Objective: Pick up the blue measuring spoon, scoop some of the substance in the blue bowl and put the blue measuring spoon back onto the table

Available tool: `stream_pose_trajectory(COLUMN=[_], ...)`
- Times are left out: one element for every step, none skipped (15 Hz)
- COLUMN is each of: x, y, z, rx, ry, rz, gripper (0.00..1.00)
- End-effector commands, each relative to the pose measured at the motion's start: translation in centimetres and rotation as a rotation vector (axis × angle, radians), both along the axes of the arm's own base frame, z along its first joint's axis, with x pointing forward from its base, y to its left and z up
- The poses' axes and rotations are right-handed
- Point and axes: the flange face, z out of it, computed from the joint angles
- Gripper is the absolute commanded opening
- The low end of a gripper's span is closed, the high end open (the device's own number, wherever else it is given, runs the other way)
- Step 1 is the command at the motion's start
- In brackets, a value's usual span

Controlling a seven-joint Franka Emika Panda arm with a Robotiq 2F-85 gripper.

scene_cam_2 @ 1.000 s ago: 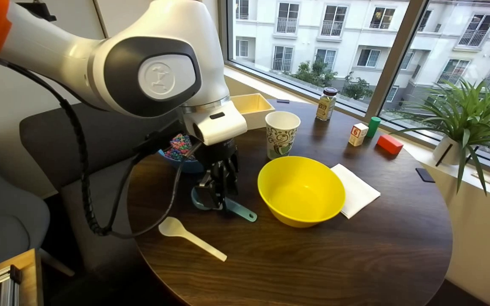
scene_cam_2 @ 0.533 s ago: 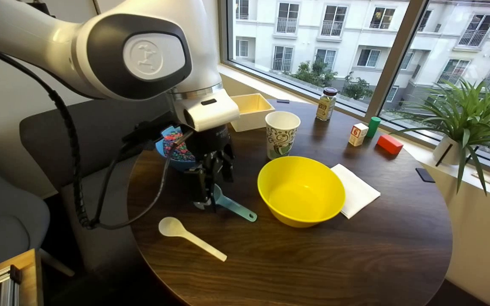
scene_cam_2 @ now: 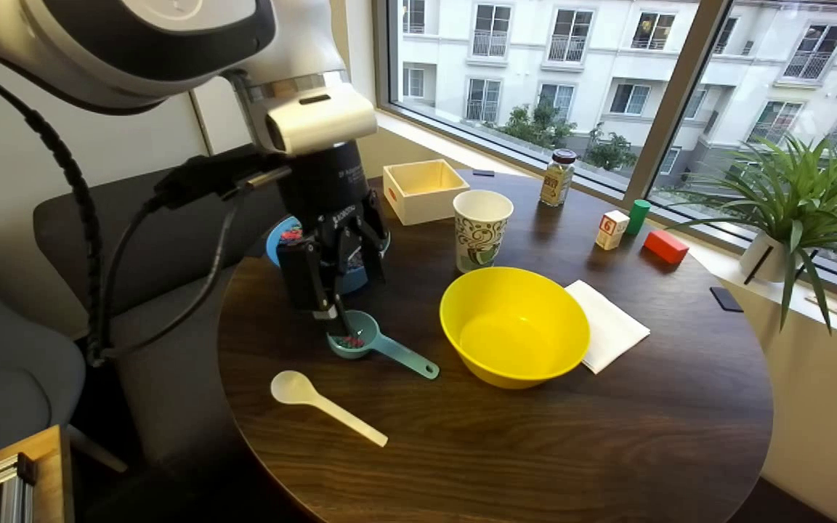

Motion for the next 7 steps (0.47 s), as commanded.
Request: stream_pose_trajectory(x=[-0.30, -0.47, -0.48, -0.45, -0.40, -0.36, -0.35], y=[0.11, 0.21, 0.23, 0.19, 0.12, 0.08, 0.08], z=[0.73, 1.27, 1.38, 1.27, 1.10, 0.98, 0.95], rx=[-0.007, -0.008, -0.008, -0.008, -0.008, -0.008, -0.008], ry=[-0.005, -0.014, -0.017, -0.014, -0.011, -0.008, -0.008], rz=[0.002, 0.003, 0.004, 0.003, 0.001, 0.000, 0.000], gripper=[1.00, 1.00, 1.00, 1.00, 1.00, 1.00, 1.00])
